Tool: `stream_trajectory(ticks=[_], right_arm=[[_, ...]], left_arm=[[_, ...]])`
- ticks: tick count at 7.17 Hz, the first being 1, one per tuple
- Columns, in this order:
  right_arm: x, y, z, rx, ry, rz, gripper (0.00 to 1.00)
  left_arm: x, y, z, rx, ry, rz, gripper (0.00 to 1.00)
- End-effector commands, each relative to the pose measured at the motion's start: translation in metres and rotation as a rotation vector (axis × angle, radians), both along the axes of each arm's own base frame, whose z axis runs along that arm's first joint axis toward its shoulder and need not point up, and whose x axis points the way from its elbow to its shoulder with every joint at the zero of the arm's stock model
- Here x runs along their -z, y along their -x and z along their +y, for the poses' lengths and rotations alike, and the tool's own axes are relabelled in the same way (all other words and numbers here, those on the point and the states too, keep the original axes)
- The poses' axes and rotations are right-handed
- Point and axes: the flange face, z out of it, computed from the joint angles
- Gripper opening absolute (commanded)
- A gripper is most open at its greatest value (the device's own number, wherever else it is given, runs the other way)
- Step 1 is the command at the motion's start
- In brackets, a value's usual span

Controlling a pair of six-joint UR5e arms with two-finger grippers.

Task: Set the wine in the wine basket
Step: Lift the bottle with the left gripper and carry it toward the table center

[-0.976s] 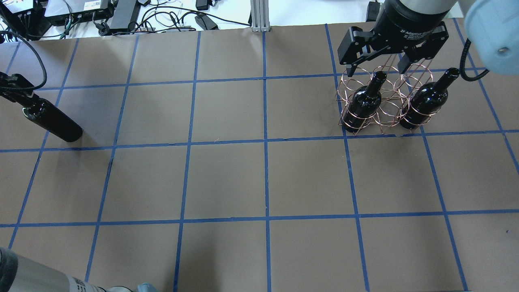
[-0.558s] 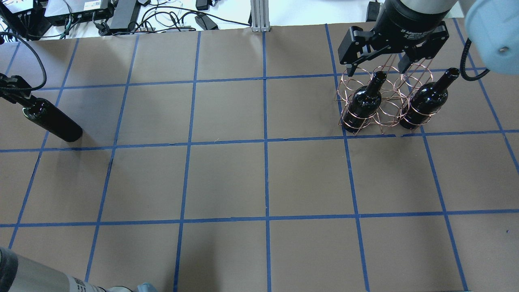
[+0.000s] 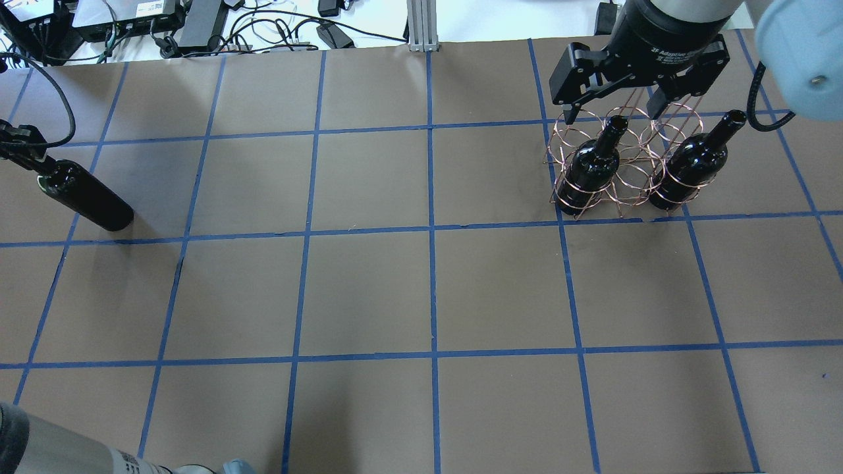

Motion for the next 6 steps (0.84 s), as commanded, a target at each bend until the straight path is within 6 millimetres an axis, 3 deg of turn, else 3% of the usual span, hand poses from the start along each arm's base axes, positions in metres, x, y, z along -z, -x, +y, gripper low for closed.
stream_trajectory(ticks=[1, 3, 6], right_arm=[[0.000, 0.001, 0.000, 0.003, -0.002, 0.000, 1.00], [0.000, 0.001, 0.000, 0.009, -0.002, -0.001, 1.00], [0.000, 0.000, 0.000, 0.009, -0.001, -0.002, 1.00]], left_arm=[[-0.036, 0.044, -0.001, 0.049, 0.032, -0.022, 0.00], [-0.066, 0.112, -0.002, 0.005, 0.069, -0.013, 0.00], [-0.081, 0.247, -0.010, -0.094, 0.094, 0.032, 0.00]])
